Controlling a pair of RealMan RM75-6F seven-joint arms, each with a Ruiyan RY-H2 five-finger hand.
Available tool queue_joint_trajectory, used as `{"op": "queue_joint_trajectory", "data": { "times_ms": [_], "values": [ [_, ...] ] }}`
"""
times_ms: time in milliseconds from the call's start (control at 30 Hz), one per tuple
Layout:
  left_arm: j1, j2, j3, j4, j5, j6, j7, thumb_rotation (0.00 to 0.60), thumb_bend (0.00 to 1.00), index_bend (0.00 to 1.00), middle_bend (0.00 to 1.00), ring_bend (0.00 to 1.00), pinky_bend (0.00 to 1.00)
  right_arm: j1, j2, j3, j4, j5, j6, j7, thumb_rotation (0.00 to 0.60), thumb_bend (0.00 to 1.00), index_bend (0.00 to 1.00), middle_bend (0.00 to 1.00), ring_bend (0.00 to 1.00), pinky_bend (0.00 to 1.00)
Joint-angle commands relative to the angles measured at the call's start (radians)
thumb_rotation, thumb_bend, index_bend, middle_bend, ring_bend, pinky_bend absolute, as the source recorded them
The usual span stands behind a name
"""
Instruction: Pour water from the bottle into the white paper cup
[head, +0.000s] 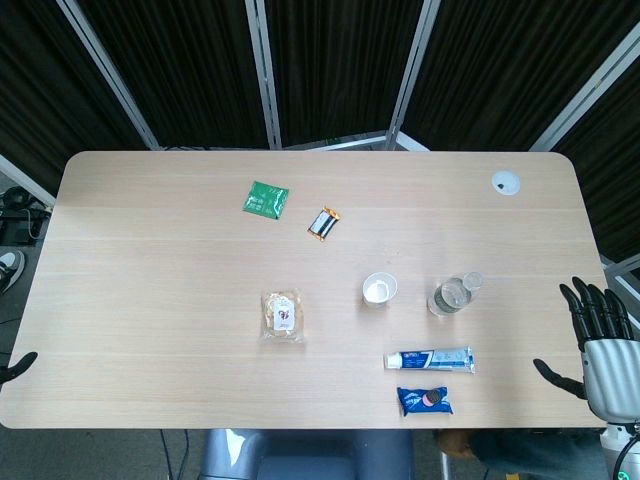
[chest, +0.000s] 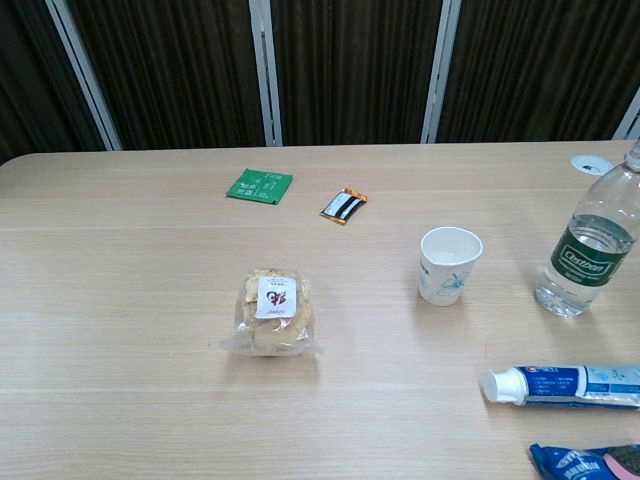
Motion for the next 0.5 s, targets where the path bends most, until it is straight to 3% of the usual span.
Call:
{"op": "queue_joint_trajectory", "data": {
  "times_ms": [33,233,367,500],
  "values": [
    [0.002,0.000,-0.001,0.001,-0.003,0.002,0.002,0.600,0.00,0.00,0.00,0.00,0.00,0.003,-0.002,-0.003,0.000,0.001,-0.009,0.000,0.600,0.00,0.00,0.00,0.00,0.00],
    [0.011,0.003,-0.001,0.004,-0.001,0.018,-0.009,0.600,0.00,0.00,0.00,0.00,0.00,0.039,0.035,-0.004,-0.006,0.063,-0.115,0.122,0.600,0.00,0.00,0.00,0.00,0.00],
    [0.012,0.003,-0.006,0.005,0.000,0.025,-0.024,0.600,0.00,0.00,0.00,0.00,0.00,0.113,0.062,0.017,0.078,0.164,-0.294,0.337,0.600,0.00,0.00,0.00,0.00,0.00],
    [-0.002,0.000,-0.014,-0.003,-0.025,-0.005,-0.015,0.600,0.00,0.00,0.00,0.00,0.00,0.198,0.024,0.018,0.252,0.194,-0.498,0.635,0.600,0.00,0.00,0.00,0.00,0.00]
  ]
}}
